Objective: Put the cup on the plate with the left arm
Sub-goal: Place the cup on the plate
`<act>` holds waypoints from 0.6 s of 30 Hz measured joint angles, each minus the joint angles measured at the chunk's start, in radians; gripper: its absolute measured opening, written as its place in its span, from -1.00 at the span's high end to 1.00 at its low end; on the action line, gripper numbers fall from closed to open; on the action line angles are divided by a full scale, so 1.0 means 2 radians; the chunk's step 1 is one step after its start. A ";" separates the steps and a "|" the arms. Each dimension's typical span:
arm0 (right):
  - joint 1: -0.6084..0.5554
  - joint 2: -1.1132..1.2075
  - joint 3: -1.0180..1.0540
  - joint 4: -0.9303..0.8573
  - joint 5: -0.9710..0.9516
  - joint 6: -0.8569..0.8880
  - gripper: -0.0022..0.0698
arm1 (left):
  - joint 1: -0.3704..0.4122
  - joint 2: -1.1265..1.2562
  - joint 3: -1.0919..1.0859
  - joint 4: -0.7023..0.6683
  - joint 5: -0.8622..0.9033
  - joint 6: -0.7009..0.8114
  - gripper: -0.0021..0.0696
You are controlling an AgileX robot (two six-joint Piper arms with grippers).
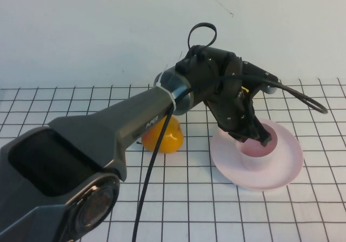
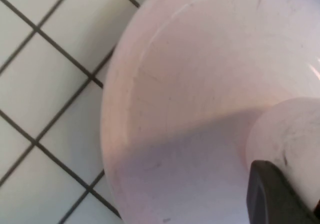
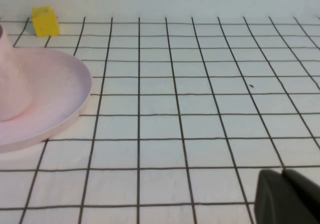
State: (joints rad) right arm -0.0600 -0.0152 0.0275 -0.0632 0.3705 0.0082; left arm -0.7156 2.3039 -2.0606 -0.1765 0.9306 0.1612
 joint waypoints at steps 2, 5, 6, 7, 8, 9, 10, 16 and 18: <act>0.000 0.000 0.000 0.000 0.000 0.000 0.95 | 0.000 0.002 -0.002 0.004 -0.013 -0.002 0.92; 0.000 0.000 0.000 0.000 0.000 0.000 0.95 | 0.000 0.005 -0.002 0.005 -0.023 -0.005 0.92; 0.000 0.000 0.000 0.000 0.000 0.000 0.95 | 0.000 0.005 -0.002 0.005 -0.027 -0.006 0.92; 0.000 0.000 0.000 0.000 0.000 0.000 0.95 | 0.000 0.006 -0.002 0.005 -0.028 -0.008 0.92; 0.000 0.000 0.000 0.000 0.000 0.000 0.95 | 0.000 0.006 -0.002 0.005 -0.028 -0.009 0.92; 0.000 0.000 0.000 0.000 0.000 0.000 0.95 | 0.000 0.006 -0.002 0.007 -0.028 -0.010 0.91; 0.000 0.000 0.000 0.000 0.000 0.000 0.95 | 0.000 0.006 -0.002 0.008 -0.028 -0.011 0.90; 0.000 0.000 0.000 0.000 0.000 0.000 0.95 | 0.000 0.006 -0.002 0.018 -0.029 -0.011 0.34; 0.000 0.000 0.000 0.000 0.000 0.000 0.95 | 0.000 0.004 -0.002 0.021 -0.029 -0.011 0.08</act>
State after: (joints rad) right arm -0.0600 -0.0152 0.0275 -0.0632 0.3705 0.0082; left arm -0.7156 2.3122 -2.0654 -0.1348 0.8720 0.1395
